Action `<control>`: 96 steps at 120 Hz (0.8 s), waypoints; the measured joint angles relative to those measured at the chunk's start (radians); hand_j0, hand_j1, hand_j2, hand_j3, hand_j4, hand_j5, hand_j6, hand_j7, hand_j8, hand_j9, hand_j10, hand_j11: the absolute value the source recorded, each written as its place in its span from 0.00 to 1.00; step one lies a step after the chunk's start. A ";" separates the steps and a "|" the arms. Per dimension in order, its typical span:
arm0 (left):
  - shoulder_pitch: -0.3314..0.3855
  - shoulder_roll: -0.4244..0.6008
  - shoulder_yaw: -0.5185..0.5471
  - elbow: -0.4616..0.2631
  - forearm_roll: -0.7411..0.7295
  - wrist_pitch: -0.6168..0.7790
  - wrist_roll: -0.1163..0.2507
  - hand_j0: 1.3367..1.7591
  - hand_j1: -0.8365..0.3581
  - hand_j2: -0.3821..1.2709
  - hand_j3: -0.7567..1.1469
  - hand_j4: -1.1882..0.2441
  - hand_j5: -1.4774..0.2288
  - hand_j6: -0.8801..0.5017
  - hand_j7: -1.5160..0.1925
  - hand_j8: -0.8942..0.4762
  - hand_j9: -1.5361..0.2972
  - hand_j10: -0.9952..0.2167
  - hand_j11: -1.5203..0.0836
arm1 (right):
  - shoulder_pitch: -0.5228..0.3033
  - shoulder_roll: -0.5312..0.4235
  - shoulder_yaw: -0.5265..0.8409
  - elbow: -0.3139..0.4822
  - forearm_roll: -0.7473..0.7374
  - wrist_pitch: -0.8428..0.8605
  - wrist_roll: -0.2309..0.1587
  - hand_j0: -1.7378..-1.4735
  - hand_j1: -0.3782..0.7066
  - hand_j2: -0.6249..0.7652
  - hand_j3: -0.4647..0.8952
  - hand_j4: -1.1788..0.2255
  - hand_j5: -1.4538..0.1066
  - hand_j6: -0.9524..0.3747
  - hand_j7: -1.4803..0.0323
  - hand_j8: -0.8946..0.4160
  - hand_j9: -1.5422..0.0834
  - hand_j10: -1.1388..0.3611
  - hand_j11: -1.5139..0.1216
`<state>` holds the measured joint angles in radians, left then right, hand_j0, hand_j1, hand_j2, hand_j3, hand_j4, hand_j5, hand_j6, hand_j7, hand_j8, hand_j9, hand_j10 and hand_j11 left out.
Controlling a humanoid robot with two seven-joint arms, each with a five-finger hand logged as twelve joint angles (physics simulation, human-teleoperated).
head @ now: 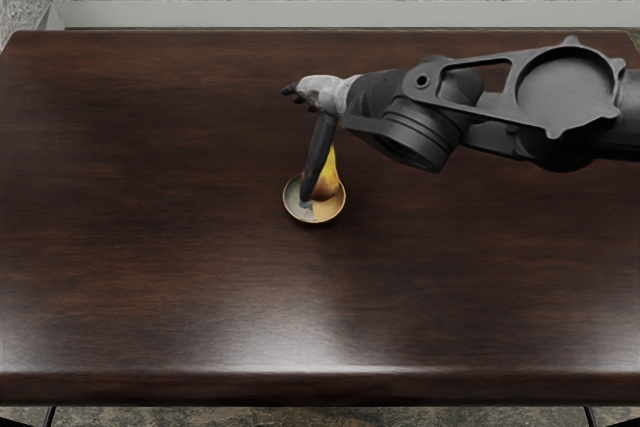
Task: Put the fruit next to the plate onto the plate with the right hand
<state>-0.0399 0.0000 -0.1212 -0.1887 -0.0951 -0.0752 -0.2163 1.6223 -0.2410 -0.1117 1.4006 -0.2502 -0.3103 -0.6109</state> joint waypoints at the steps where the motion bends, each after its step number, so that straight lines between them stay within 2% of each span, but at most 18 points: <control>1: 0.000 0.000 0.000 0.000 0.000 0.000 0.000 0.76 0.98 0.23 0.40 0.82 0.86 0.63 0.88 0.65 0.83 0.81 0.94 | 0.000 -0.001 0.001 0.001 0.001 0.000 0.000 0.30 0.04 0.46 0.34 0.83 0.92 0.71 0.96 0.67 0.93 0.75 0.91; 11: 0.000 0.000 0.000 0.000 0.000 0.000 0.000 0.76 0.98 0.23 0.40 0.82 0.86 0.63 0.88 0.65 0.83 0.81 0.94 | -0.006 -0.017 0.029 0.027 0.019 0.016 0.000 0.30 0.04 0.46 0.34 0.83 0.92 0.71 0.97 0.67 0.94 0.75 0.92; 18: 0.000 0.000 0.000 0.000 0.000 0.000 0.000 0.76 0.98 0.23 0.40 0.82 0.86 0.63 0.88 0.65 0.83 0.81 0.94 | -0.040 -0.048 0.089 0.062 0.030 0.055 0.000 0.30 0.03 0.45 0.34 0.83 0.92 0.71 0.97 0.68 0.94 0.75 0.92; 45: 0.000 0.000 0.000 0.000 0.000 0.000 0.000 0.76 0.98 0.23 0.40 0.82 0.86 0.63 0.88 0.65 0.83 0.81 0.94 | -0.333 -0.130 0.411 0.181 0.042 0.318 0.000 0.30 0.03 0.45 0.34 0.84 0.93 0.71 0.98 0.68 0.95 0.76 0.92; 63: 0.000 0.000 0.000 0.000 0.000 0.000 0.000 0.76 0.98 0.23 0.40 0.82 0.86 0.63 0.88 0.65 0.83 0.81 0.94 | -0.520 -0.241 0.625 0.215 0.128 0.605 0.000 0.30 0.03 0.45 0.34 0.84 0.93 0.72 0.98 0.68 0.95 0.76 0.92; 75: 0.002 0.000 0.000 -0.001 0.000 -0.001 0.000 0.76 0.98 0.23 0.40 0.82 0.86 0.63 0.88 0.65 0.83 0.81 0.94 | -0.571 -0.326 0.677 0.217 0.204 0.746 0.000 0.30 0.03 0.45 0.34 0.84 0.93 0.72 0.98 0.68 0.95 0.76 0.92; 96: 0.002 0.000 0.000 -0.003 0.000 -0.001 0.000 0.76 0.98 0.23 0.40 0.82 0.86 0.63 0.88 0.65 0.83 0.81 0.94 | -0.601 -0.496 0.703 0.211 0.346 0.884 0.000 0.30 0.03 0.45 0.34 0.84 0.93 0.72 0.98 0.68 0.95 0.76 0.93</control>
<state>-0.0380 0.0000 -0.1207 -0.1917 -0.0951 -0.0763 -0.2163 1.0217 -0.7367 0.5911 1.6119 0.0960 0.5737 -0.6109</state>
